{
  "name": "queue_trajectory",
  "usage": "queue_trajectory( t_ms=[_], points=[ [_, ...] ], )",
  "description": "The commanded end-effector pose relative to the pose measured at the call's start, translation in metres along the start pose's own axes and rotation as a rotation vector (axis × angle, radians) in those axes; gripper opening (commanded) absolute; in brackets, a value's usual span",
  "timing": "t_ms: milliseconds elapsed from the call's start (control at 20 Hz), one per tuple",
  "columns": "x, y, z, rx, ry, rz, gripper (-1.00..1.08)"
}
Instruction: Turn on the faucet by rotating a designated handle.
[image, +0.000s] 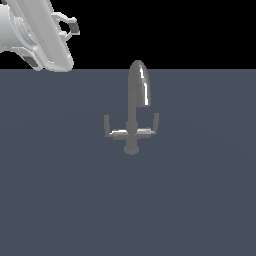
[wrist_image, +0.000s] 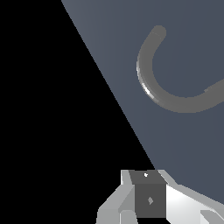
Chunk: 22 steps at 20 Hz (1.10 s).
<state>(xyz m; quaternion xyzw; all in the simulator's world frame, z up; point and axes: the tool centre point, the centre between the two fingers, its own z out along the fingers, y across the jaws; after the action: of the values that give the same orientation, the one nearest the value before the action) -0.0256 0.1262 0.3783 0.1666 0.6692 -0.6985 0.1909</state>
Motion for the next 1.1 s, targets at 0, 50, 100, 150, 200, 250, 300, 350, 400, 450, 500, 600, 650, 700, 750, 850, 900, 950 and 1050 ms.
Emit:
queue_trajectory(
  t_ms=[0, 50, 100, 150, 200, 250, 300, 350, 400, 450, 500, 600, 650, 700, 750, 850, 900, 950, 1050],
  points=[
    [0.002, 0.020, 0.002, 0.015, -0.010, -0.101, -1.00],
    [0.004, 0.028, 0.003, 0.020, -0.013, -0.141, -1.00],
    [0.005, 0.036, 0.004, 0.025, -0.016, -0.181, -1.00],
    [0.007, 0.044, 0.005, 0.030, -0.018, -0.221, -1.00],
    [0.008, 0.052, 0.007, 0.035, -0.021, -0.261, -1.00],
    [0.010, 0.060, 0.008, 0.039, -0.023, -0.301, -1.00],
    [0.012, 0.068, 0.009, 0.043, -0.025, -0.341, -1.00],
    [0.014, 0.076, 0.011, 0.046, -0.027, -0.382, -1.00],
    [0.016, 0.084, 0.012, 0.050, -0.028, -0.422, -1.00],
    [0.018, 0.092, 0.013, 0.053, -0.029, -0.463, -1.00],
    [0.021, 0.100, 0.015, 0.055, -0.031, -0.503, -1.00],
    [0.026, 0.116, 0.018, 0.060, -0.032, -0.584, -1.00],
    [0.029, 0.124, 0.019, 0.061, -0.033, -0.624, -1.00],
    [0.031, 0.132, 0.021, 0.063, -0.033, -0.665, -1.00],
    [0.034, 0.140, 0.022, 0.064, -0.034, -0.705, -1.00],
    [0.041, 0.156, 0.026, 0.065, -0.034, -0.786, -1.00],
    [0.044, 0.163, 0.027, 0.065, -0.035, -0.827, -1.00],
    [0.048, 0.171, 0.029, 0.064, -0.035, -0.866, -1.00],
    [0.054, 0.185, 0.031, 0.062, -0.035, -0.941, -1.00]
  ],
)
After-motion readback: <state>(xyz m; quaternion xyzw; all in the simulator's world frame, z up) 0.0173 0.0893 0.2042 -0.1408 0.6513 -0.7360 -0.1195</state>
